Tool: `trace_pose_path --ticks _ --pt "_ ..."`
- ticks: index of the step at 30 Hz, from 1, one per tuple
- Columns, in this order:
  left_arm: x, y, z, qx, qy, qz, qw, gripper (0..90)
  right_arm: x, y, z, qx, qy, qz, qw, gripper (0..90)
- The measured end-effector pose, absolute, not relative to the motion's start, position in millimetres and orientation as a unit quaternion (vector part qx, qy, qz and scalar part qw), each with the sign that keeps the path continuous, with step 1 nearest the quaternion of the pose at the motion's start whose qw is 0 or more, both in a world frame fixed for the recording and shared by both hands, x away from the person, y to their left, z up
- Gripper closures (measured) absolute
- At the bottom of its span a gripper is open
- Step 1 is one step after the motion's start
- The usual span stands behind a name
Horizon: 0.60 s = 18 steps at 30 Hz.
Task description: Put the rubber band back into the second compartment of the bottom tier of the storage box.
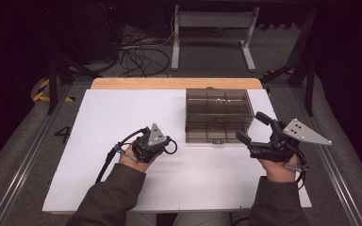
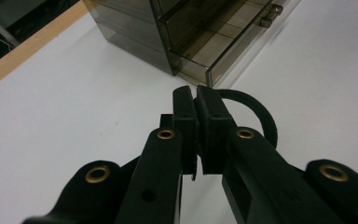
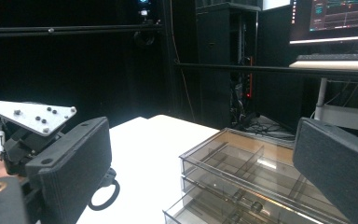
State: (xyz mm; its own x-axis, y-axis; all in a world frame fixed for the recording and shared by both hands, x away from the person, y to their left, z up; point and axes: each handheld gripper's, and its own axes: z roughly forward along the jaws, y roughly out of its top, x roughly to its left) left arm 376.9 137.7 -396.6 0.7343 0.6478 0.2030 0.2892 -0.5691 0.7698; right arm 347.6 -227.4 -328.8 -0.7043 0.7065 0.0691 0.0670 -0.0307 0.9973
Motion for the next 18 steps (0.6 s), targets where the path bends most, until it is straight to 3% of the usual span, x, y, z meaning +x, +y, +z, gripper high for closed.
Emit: trace_pose_path --ticks 18 --pt "384 114 -393 0.849 0.262 0.249 0.385 87.1 347 -231 -327 0.297 0.647 0.658 0.246 5.2"
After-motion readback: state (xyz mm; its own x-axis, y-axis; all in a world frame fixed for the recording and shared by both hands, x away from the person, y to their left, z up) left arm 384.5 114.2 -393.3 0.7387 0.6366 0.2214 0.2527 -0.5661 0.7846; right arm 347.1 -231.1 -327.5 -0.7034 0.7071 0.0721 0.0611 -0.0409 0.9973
